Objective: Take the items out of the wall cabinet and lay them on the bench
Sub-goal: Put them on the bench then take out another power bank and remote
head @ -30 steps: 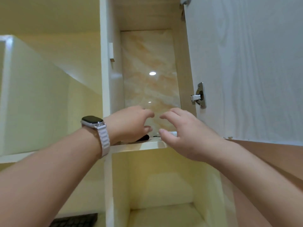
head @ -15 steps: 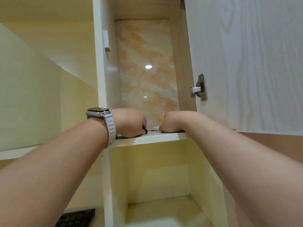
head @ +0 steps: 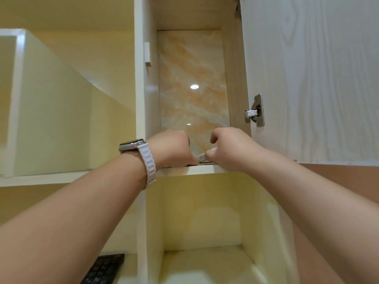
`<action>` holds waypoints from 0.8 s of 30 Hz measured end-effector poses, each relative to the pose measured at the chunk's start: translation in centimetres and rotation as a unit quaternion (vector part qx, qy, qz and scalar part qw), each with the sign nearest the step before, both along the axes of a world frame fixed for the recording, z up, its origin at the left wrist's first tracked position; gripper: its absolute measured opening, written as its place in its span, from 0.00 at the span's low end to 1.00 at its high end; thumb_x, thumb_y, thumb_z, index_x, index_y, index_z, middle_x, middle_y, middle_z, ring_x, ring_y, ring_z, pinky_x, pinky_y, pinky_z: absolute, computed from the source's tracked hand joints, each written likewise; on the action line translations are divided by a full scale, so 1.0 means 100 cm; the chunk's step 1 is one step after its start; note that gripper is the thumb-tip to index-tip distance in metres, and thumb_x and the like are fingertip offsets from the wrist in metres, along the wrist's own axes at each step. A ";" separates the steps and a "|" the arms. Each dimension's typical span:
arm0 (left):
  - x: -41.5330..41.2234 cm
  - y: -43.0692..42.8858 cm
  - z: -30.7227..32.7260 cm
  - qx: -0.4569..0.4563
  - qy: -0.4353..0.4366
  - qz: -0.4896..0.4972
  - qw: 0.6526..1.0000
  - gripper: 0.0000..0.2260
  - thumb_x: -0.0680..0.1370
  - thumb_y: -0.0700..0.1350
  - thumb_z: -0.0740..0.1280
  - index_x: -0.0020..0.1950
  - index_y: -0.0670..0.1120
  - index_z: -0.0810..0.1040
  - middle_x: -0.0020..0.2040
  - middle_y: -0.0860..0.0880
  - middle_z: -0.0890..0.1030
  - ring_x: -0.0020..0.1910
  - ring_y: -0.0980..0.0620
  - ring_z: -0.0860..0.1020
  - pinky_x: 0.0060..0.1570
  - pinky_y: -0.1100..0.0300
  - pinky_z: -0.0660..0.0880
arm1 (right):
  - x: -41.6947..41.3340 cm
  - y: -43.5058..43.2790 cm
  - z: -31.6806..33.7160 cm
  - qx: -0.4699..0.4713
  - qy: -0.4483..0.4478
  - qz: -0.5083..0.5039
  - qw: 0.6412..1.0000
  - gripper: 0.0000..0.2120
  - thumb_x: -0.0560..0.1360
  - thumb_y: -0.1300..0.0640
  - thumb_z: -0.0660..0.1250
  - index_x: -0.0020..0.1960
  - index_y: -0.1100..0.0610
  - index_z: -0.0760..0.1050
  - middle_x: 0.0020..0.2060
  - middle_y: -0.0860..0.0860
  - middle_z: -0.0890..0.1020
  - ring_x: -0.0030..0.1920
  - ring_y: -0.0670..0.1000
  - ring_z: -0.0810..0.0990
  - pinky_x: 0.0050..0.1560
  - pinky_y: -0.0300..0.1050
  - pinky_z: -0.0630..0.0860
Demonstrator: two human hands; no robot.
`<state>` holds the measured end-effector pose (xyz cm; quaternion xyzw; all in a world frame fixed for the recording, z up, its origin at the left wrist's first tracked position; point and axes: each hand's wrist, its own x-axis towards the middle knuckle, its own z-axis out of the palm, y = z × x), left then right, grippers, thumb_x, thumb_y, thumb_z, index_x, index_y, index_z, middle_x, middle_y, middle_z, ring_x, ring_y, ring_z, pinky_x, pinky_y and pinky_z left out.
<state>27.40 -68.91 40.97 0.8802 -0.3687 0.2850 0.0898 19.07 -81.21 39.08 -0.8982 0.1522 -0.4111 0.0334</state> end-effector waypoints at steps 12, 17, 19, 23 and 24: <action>-0.018 0.055 -0.062 -0.196 -0.173 -0.103 0.960 0.18 0.72 0.59 0.56 0.47 0.53 0.82 0.45 0.54 0.78 0.44 0.52 0.76 0.40 0.56 0.74 | -0.048 -0.013 -0.063 -0.208 -0.229 0.083 0.947 0.16 0.75 0.47 0.65 0.44 0.61 0.78 0.40 0.54 0.76 0.38 0.57 0.74 0.37 0.45 0.67; -0.006 0.056 -0.078 -0.205 -0.226 -0.126 0.944 0.24 0.72 0.68 0.58 0.46 0.49 0.79 0.42 0.53 0.77 0.41 0.51 0.76 0.38 0.54 0.76 | -0.052 -0.018 -0.079 -0.252 -0.234 0.080 0.936 0.21 0.75 0.43 0.61 0.42 0.62 0.77 0.37 0.56 0.77 0.31 0.57 0.74 0.30 0.42 0.66; -0.002 0.055 -0.079 -0.195 -0.260 -0.130 0.937 0.23 0.72 0.67 0.61 0.45 0.47 0.77 0.40 0.51 0.76 0.38 0.48 0.75 0.34 0.54 0.75 | -0.051 -0.020 -0.086 -0.253 -0.240 0.078 0.934 0.16 0.74 0.48 0.69 0.43 0.63 0.77 0.39 0.57 0.77 0.32 0.59 0.75 0.30 0.45 0.70; -0.005 0.058 -0.076 -0.198 -0.344 -0.130 0.908 0.18 0.75 0.59 0.67 0.38 0.46 0.71 0.34 0.50 0.72 0.29 0.45 0.70 0.23 0.58 0.67 | -0.049 -0.020 -0.096 -0.241 -0.253 0.063 0.935 0.13 0.69 0.56 0.76 0.43 0.63 0.76 0.40 0.58 0.77 0.33 0.59 0.74 0.31 0.46 0.71; -0.008 0.060 -0.077 -0.188 -0.373 -0.124 0.900 0.17 0.75 0.57 0.68 0.38 0.46 0.69 0.33 0.49 0.71 0.27 0.46 0.67 0.22 0.61 0.64 | -0.049 -0.019 -0.098 -0.237 -0.255 0.059 0.936 0.12 0.68 0.58 0.76 0.43 0.63 0.76 0.40 0.58 0.76 0.32 0.59 0.74 0.31 0.46 0.71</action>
